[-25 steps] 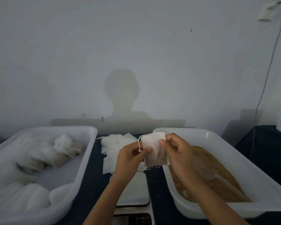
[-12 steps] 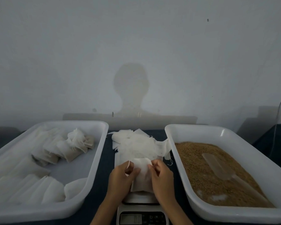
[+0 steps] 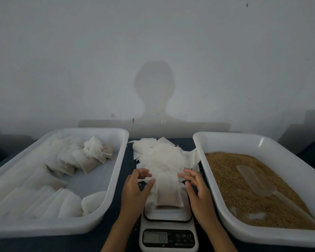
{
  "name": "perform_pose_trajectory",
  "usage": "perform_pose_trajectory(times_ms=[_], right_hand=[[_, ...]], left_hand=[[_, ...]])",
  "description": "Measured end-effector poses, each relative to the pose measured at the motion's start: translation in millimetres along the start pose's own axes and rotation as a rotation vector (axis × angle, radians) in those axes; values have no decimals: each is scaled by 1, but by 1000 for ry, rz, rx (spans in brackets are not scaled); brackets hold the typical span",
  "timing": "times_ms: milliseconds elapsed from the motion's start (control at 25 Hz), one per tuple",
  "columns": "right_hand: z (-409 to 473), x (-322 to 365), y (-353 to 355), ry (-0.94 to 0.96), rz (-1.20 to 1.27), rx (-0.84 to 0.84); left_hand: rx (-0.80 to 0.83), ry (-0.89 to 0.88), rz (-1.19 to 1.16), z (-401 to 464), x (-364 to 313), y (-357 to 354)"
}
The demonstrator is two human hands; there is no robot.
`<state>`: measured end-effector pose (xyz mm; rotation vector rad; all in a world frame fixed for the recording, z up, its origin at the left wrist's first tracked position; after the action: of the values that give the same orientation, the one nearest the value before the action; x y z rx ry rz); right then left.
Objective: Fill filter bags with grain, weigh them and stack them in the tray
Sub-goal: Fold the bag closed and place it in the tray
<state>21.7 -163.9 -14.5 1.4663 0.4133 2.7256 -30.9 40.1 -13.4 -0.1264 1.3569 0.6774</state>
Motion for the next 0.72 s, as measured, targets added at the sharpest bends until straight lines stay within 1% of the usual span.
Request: perform_pose_trajectory(times_ms=[160, 320, 720], right_hand=[[-1, 1, 10, 34, 16, -80], [-3, -2, 9, 24, 33, -76], [-6, -8, 7, -16, 52, -76]], left_hand=[[-33, 63, -30, 2, 10, 8], [-46, 120, -65, 3, 18, 10], [-23, 133, -78, 1, 21, 6]])
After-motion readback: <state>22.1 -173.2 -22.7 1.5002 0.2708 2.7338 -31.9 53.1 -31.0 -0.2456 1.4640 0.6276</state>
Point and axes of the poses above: each hand's wrist, its own z-axis towards the middle knuckle, its own y-axis out of the back of the hand, x = y × z, the point moved 9 cm from there along z, towards the middle knuckle, and after that the axes turned 8 degrees about y, right-handed, at the moved point
